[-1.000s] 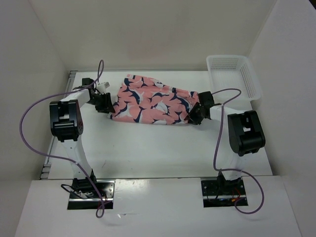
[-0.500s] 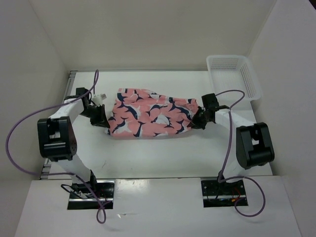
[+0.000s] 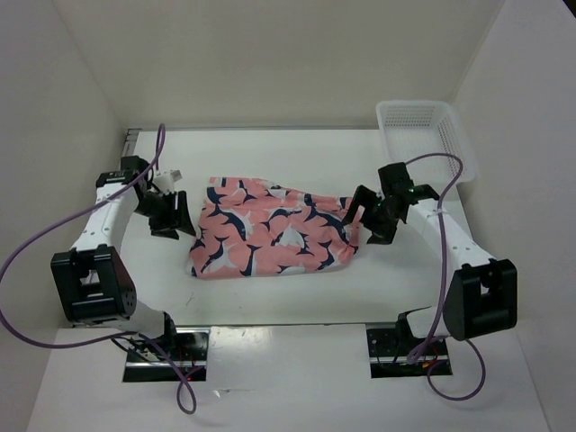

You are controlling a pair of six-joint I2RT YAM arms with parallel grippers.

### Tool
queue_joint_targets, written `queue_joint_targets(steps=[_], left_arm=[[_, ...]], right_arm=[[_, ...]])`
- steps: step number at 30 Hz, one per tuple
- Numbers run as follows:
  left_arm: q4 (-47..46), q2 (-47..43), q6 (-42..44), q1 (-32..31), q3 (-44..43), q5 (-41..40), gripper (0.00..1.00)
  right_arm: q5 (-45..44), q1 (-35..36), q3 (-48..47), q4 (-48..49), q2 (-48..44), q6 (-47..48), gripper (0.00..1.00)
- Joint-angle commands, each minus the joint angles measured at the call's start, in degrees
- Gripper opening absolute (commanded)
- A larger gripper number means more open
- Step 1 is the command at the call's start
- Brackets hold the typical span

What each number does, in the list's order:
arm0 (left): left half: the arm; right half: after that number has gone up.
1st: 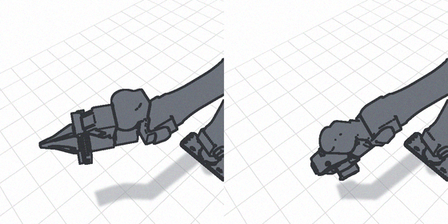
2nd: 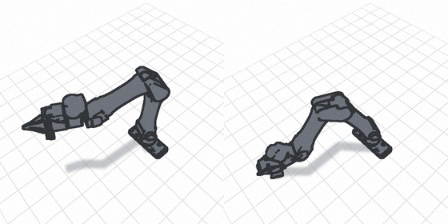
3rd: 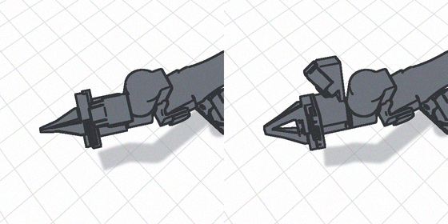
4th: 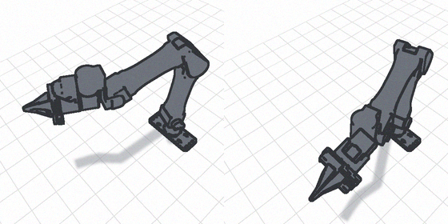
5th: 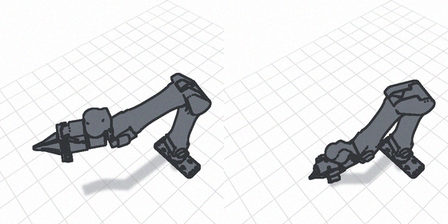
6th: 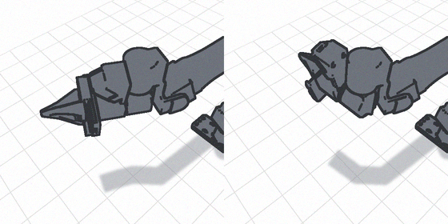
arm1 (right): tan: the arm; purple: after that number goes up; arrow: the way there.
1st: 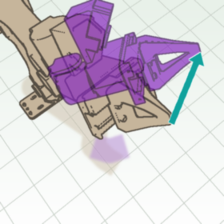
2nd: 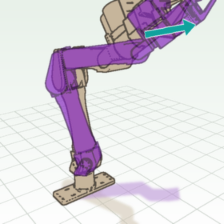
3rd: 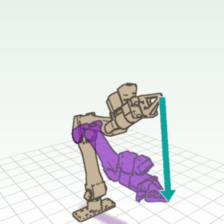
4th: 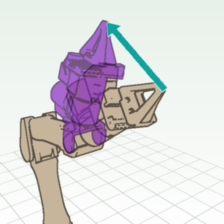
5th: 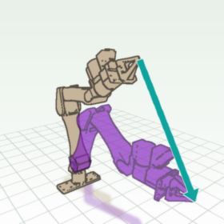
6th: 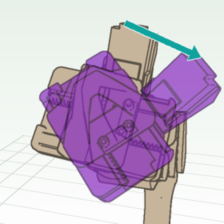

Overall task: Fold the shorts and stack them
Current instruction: Fold the shorts

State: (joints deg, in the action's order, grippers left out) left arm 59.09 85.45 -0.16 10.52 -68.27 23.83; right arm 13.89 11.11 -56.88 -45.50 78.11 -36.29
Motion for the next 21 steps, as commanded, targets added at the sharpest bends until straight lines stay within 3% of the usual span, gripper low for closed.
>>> queue_joint_targets(steps=[1, 2, 5, 11, 21], left_arm=[[-6.2, 1.9, 0.2, 0.1, -5.4, 0.2, 0.66], [-12.4, 3.7, 0.2, 0.1, -7.2, 0.2, 0.69], [-18.6, 10.5, 0.2, -1.3, -13.1, 0.2, 0.71], [-19.3, 28.1, 0.2, -1.8, -24.9, 5.0, 0.71], [-22.1, 35.1, 0.2, -1.8, -27.1, 8.5, 0.71]], right_arm=[[-5.0, 0.4, -6.7, 0.2, -1.0, 1.5, 1.0], [-5.7, 0.4, -8.3, 1.2, -0.1, 1.5, 1.0], [-7.6, 0.4, -11.8, 4.8, 4.6, 2.6, 1.0], [-8.5, 0.4, -18.8, 10.8, 14.3, 6.8, 1.0], [-6.6, 0.4, -19.9, 17.4, 25.5, 7.5, 0.99]])
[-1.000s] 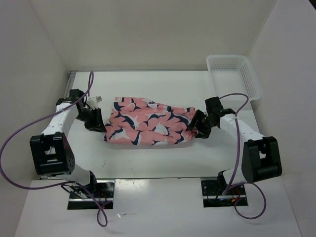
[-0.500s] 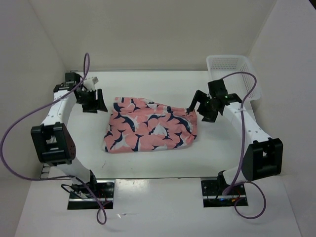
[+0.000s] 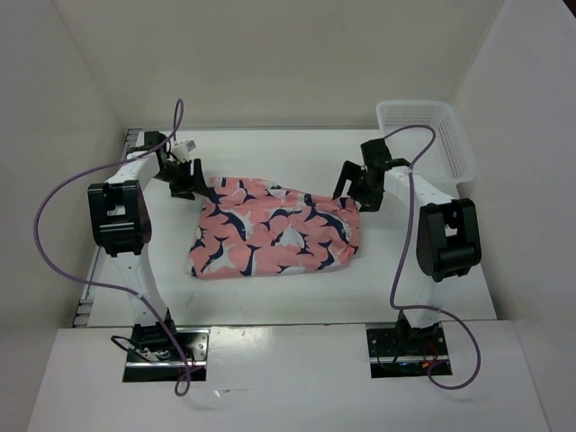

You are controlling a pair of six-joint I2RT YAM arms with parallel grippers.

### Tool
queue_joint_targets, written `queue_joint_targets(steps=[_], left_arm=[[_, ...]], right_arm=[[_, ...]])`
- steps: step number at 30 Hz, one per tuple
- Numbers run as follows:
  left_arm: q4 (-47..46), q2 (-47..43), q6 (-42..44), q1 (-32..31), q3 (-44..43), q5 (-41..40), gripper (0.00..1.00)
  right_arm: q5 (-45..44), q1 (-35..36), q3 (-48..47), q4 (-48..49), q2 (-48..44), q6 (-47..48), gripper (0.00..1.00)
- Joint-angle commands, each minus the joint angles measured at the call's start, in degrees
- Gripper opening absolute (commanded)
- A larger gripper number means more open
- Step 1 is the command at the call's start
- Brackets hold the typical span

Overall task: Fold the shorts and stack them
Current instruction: Fold the shorts

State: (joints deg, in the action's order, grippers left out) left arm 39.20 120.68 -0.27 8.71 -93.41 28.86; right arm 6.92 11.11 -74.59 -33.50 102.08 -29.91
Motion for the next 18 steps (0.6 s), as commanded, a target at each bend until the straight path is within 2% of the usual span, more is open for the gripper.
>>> queue_joint_targets(steps=[1, 6, 7, 12, 15, 18], left_arm=[[-2.2, -0.1, 0.3, -0.6, -2.0, 3.5, 0.71], [-3.9, 1.0, 0.3, -1.7, -0.4, 4.5, 0.68], [-3.9, 1.7, 0.3, -1.7, -0.4, 4.5, 0.66], [-3.9, 3.9, 0.3, -1.7, -1.8, 3.8, 0.54], [-3.9, 4.4, 0.3, -1.7, -2.3, 3.8, 0.46], [-3.9, 4.4, 0.3, -2.2, -2.3, 4.4, 0.35]], right_arm=[[1.3, 0.4, -2.2, 5.9, 2.1, 1.1, 0.97], [2.0, 0.4, -2.8, 6.4, 3.4, 1.6, 0.83], [2.0, 0.4, -2.8, 6.4, 3.4, 1.6, 0.83], [2.6, 0.4, -1.5, 6.4, 2.9, 1.1, 0.82], [2.6, 0.4, -0.4, 6.4, 1.6, 1.1, 0.77], [3.1, 0.4, 0.1, 7.0, 1.1, 0.6, 0.68]])
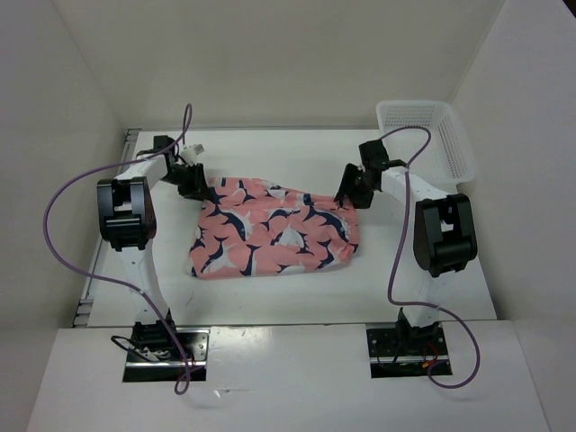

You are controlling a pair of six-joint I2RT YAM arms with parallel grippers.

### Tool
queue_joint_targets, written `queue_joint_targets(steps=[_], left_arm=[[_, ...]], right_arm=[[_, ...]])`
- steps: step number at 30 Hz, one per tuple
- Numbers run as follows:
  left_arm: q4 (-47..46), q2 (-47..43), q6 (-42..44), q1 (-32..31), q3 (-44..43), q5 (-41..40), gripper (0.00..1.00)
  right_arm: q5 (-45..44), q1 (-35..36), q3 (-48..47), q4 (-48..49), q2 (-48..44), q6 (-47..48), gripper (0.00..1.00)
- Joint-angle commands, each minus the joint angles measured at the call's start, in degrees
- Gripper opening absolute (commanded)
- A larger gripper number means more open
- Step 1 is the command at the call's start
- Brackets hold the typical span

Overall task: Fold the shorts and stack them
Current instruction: Fold the shorts

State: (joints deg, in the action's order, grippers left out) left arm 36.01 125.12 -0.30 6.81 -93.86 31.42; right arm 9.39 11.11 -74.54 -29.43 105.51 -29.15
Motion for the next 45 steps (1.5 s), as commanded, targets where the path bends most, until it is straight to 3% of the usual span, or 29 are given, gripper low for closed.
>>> queue_joint_targets(steps=[1, 3, 7, 10, 16, 21, 27, 28, 31, 35, 37, 42, 45], left_arm=[[-0.7, -0.1, 0.3, -0.3, -1.8, 2.4, 0.32], [-0.2, -0.1, 0.3, -0.3, -2.5, 2.9, 0.21], [0.4, -3.0, 0.3, -0.3, -3.0, 3.6, 0.03], [0.9, -6.6, 0.3, -0.3, -3.0, 4.1, 0.0], [2.8, -13.7, 0.3, -0.3, -3.0, 4.1, 0.0], [3.4, -16.0, 0.3, -0.3, -8.4, 10.0, 0.0], [0.5, -6.0, 0.3, -0.9, -16.8, 6.1, 0.02], [0.5, -3.1, 0.3, -0.9, -17.4, 4.8, 0.02], [0.5, 2.1, 0.3, -0.9, -18.7, 3.7, 0.1], [-1.6, 7.2, 0.3, -0.9, -21.9, 1.6, 0.37], [-1.1, 8.5, 0.3, -1.4, -23.3, 1.1, 0.44], [-3.0, 4.4, 0.3, -0.9, -18.7, -0.9, 0.6], [-5.2, -0.8, 0.3, -0.9, -14.8, -2.8, 0.67]], right_arm=[[0.6, 0.4, 0.1, 2.9, -2.9, -0.2, 0.6], [0.1, 0.4, 0.6, 2.9, -2.9, -0.2, 0.5], [-0.4, -0.1, 0.6, 2.4, -4.2, -0.2, 0.15], [-0.4, -0.7, 1.2, 1.8, -5.5, -0.2, 0.0], [-1.0, -2.4, 4.1, 2.4, -7.3, -0.2, 0.0], [-1.0, -2.9, 4.7, 3.0, -6.1, 0.3, 0.0], [-1.0, -4.0, 2.9, 4.0, -3.5, 0.9, 0.0], [-1.0, -4.0, 2.0, 4.0, -3.5, 0.9, 0.05], [-1.0, -4.5, 1.0, 5.8, -3.5, 1.5, 0.35], [-1.0, -5.0, -0.9, 6.0, -3.5, 2.7, 0.6], [-3.2, -5.0, -1.7, 4.9, -5.5, 2.7, 0.69], [-10.0, -5.0, 7.4, -0.8, -17.7, -4.8, 0.72], [-2.6, -5.0, 18.1, -1.9, -22.2, -10.9, 0.71]])
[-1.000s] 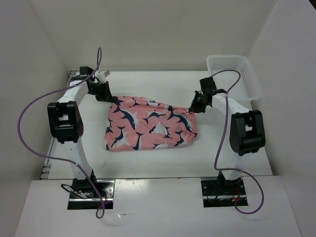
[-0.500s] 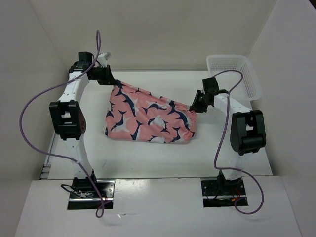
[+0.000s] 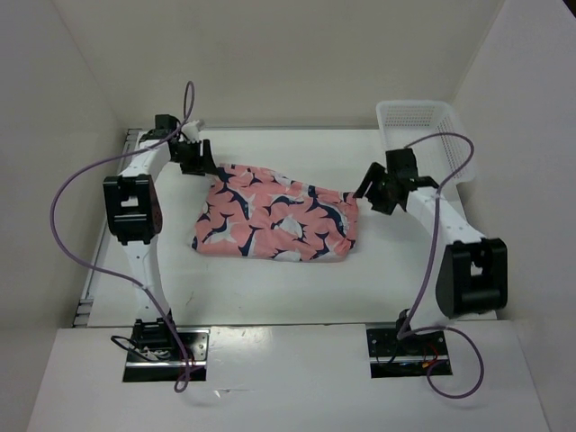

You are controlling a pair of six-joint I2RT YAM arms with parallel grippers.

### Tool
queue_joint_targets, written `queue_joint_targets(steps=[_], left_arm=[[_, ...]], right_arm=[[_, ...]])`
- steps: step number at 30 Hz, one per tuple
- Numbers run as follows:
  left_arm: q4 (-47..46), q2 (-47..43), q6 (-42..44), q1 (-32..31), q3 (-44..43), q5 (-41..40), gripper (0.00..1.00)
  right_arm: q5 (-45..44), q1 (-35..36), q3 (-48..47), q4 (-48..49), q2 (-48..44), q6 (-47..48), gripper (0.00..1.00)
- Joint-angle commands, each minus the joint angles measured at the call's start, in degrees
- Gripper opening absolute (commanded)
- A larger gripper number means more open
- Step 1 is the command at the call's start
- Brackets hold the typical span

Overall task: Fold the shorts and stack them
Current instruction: Fold the shorts

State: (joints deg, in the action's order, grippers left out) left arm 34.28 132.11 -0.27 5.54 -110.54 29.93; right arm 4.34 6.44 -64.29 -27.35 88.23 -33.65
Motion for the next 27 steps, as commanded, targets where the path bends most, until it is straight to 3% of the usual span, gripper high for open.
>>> queue_joint_targets(steps=[1, 6, 16, 27], left_arm=[[-3.5, -10.1, 0.3, 0.9, 4.4, -1.3, 0.69], [-1.9, -16.7, 0.3, 1.4, 12.4, -0.7, 0.71], [-2.8, -20.5, 0.3, 0.9, 31.3, -2.9, 0.72], [-3.3, -21.5, 0.3, 0.9, 35.0, -6.6, 0.72]], right_arm=[[3.7, -0.4, 10.2, -4.6, -5.7, -8.3, 0.71], [7.6, 1.9, 21.0, -0.5, -11.9, -14.3, 0.71], [10.3, 8.5, 20.8, 6.7, -5.9, -18.9, 0.71], [6.9, 8.5, 21.5, 12.1, 3.0, -20.1, 0.72]])
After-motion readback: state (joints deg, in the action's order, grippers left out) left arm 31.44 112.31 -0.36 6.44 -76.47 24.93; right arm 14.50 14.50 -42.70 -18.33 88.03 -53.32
